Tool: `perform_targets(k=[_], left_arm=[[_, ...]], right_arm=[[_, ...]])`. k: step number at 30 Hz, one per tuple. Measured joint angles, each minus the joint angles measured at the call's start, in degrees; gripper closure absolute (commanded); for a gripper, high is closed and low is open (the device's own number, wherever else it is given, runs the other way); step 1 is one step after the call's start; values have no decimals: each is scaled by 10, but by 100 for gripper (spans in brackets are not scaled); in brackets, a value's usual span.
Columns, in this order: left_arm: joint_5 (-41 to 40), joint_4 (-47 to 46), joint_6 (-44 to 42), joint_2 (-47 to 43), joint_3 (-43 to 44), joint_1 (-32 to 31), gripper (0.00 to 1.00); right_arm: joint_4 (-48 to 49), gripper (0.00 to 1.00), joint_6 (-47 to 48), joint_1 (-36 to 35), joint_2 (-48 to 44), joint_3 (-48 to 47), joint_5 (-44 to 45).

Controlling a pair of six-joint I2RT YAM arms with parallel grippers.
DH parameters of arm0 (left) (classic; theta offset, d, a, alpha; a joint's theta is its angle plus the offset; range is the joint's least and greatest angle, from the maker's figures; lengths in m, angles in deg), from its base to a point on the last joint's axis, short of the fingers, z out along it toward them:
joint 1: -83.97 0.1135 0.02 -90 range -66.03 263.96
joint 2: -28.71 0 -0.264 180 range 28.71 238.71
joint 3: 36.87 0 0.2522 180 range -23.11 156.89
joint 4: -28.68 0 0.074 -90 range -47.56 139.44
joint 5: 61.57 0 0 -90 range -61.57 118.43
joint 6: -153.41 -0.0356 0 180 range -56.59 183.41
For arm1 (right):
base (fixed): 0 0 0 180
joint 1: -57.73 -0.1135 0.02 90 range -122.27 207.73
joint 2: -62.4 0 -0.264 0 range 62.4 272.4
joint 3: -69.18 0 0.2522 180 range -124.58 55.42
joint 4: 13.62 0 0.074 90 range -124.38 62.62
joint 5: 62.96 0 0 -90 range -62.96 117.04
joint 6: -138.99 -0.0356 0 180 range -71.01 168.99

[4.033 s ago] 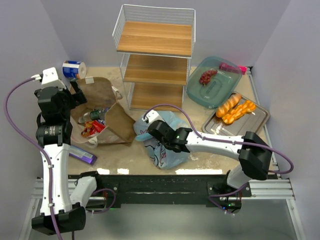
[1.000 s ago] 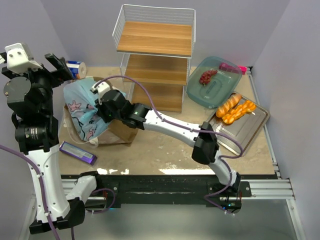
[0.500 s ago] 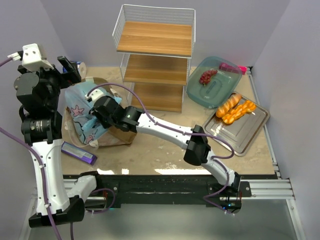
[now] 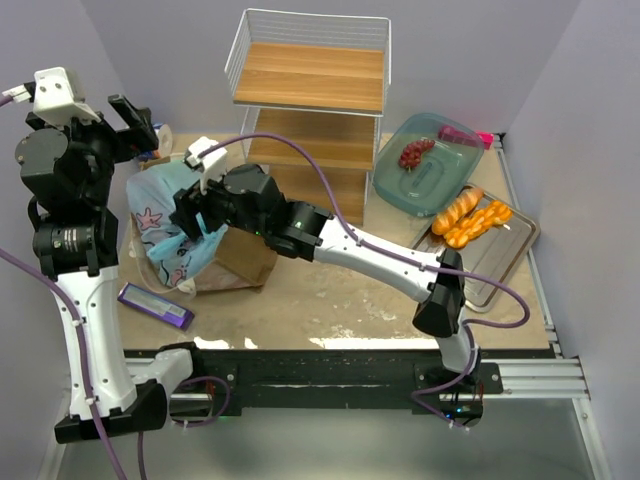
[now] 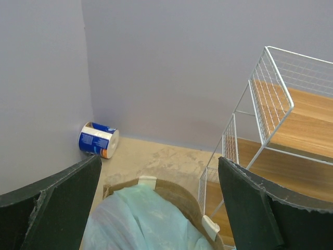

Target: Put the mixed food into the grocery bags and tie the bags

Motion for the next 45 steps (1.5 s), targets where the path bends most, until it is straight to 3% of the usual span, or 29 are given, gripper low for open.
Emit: perform_targets(k=[2,7,14,18,22,25,26,30,36,45], left_arm=[[2,-2,2,1,4,-1,0],[4,2,4,2,4,-1,0],[2,2,4,2,4,-1,0],[1,1,4,1,-2,-2,0],[2,-4,4,1,-21,-2,0],[4,-5,4,1,-41,-2,0],[5,-5,4,1,-48,-2,0],[9,-10,1,-4,-85,-2,0],[19,-16,-2,-32,-146,-2,0],[85,-35,-5,-87,-232,-7,0]], right_arm=[[53,50,7,2,-1,-3,-8],[146,59,19,5,80,-78,-25],[182,60,-12,18,225,-90,-32],[181,60,-61,19,217,-59,14],[187,56,-95,36,172,3,27],[183,44,-100,52,157,15,23],[181,34,-99,56,156,15,19],[173,16,-80,66,148,23,-19],[114,11,-33,70,84,40,-94],[91,10,-22,105,-166,174,-113]])
